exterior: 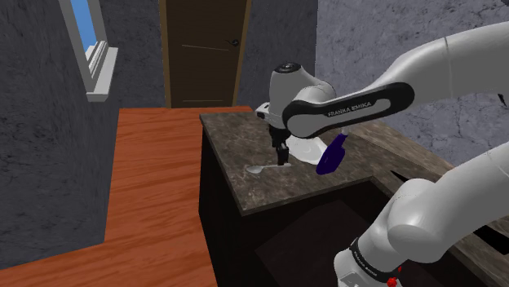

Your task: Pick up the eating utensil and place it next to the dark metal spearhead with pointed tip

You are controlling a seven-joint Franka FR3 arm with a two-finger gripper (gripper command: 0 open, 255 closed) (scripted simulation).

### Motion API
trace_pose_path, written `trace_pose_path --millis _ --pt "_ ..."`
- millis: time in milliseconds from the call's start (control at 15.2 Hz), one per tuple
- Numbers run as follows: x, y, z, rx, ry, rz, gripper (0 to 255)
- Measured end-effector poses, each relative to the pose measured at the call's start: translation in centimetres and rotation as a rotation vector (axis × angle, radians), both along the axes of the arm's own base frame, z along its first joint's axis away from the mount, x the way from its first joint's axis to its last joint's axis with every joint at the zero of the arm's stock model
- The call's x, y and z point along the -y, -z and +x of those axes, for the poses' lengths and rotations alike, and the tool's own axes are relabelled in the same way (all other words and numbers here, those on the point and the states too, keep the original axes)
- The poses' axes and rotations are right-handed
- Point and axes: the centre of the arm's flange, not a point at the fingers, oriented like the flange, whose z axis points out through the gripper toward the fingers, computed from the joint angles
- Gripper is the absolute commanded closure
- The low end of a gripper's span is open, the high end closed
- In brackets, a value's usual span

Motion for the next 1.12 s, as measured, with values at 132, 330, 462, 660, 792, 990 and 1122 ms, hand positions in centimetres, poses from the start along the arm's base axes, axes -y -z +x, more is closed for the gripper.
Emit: trace_pose_path --millis 132,330,462,660,792,990,1122 --pt "-0.6 1.6 0.3 -0.003 -0.038 -0.004 0" --pt "-0.3 3.2 0.3 -0.004 -0.050 -0.005 0" --pt "-0.1 4.2 0.4 -0.004 -0.051 -0.005 0" --pt "0.1 5.0 0.4 -0.004 -0.052 -0.005 0" --pt "0.1 5.1 0.4 -0.003 -0.052 -0.005 0" --pt "0.1 5.1 0.4 -0.003 -0.052 -0.005 0" --pt "0.1 5.1 0.4 -0.003 -0.052 -0.005 255"
